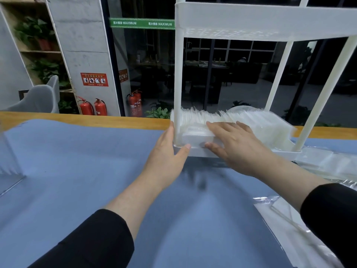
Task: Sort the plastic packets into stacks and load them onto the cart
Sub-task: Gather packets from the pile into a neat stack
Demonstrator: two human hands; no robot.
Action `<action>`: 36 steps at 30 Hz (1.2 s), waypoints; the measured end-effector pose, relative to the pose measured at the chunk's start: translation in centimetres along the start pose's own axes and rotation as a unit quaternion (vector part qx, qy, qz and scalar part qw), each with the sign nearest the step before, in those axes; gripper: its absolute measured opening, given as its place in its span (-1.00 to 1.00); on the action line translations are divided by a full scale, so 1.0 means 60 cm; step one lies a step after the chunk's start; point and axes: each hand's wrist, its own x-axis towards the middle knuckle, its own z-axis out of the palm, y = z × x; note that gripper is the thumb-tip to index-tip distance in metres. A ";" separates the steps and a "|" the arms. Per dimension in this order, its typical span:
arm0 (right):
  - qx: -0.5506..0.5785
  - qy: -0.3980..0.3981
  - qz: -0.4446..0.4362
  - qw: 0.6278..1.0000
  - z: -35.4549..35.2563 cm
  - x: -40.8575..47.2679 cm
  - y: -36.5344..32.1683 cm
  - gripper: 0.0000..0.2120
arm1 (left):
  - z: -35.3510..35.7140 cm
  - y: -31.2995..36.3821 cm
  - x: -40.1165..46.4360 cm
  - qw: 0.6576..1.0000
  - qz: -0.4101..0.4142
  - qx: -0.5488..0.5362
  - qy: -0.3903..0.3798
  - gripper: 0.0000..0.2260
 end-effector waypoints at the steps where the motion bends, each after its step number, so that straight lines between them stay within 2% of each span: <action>1: -0.009 -0.007 -0.003 1.000 -0.006 0.004 -0.003 -0.26 | 0.000 -0.002 0.001 1.000 -0.001 -0.002 0.000 -0.36; 7: -0.076 -0.032 -0.026 0.996 -0.032 0.022 -0.024 -0.34 | 0.000 -0.011 0.005 1.000 -0.004 -0.002 -0.006 -0.36; 10: -0.055 -0.035 -0.032 0.997 -0.038 0.027 -0.028 -0.35 | 0.003 -0.005 0.002 1.000 -0.013 0.005 -0.002 -0.36; 11: -0.030 -0.015 -0.030 0.999 -0.038 0.027 -0.027 -0.37 | 0.003 -0.002 -0.001 1.000 -0.017 0.010 0.024 -0.38; 13: 0.068 0.088 0.004 0.994 -0.036 0.021 -0.020 -0.45 | -0.001 0.007 -0.006 0.994 -0.010 0.021 0.107 -0.48; 15: 0.204 0.185 0.102 0.956 -0.032 0.006 -0.010 -0.54 | -0.005 0.014 -0.012 0.980 0.037 0.061 0.186 -0.70; 16: 0.262 0.195 0.160 0.932 -0.029 -0.004 -0.005 -0.55 | -0.006 0.016 -0.015 0.973 0.058 0.078 0.209 -0.75; 17: 0.299 0.185 0.207 0.913 -0.023 -0.014 0.001 -0.55 | -0.005 0.016 -0.017 0.969 0.072 0.092 0.219 -0.69; 19: 0.326 0.151 0.241 0.902 -0.012 -0.033 0.010 -0.57 | 0.000 0.013 -0.019 0.964 0.094 0.127 0.213 -0.61; 22: 0.327 0.148 0.221 0.907 -0.002 -0.053 0.010 -0.62 | 0.004 0.011 -0.019 0.957 0.125 0.169 0.201 -0.61; 26: 0.334 0.156 0.227 0.901 -0.001 -0.062 -0.001 -0.63 | 0.003 0.007 -0.017 0.966 0.123 0.139 0.180 -0.61; 29: 0.339 0.124 0.251 0.898 -0.009 -0.066 -0.011 -0.60 | 0.002 0.008 -0.020 0.972 0.122 0.127 0.158 -0.55; 36: 0.311 0.051 0.234 0.920 -0.021 -0.062 -0.029 -0.59 | 0.008 0.011 -0.019 0.980 0.111 0.123 0.115 -0.60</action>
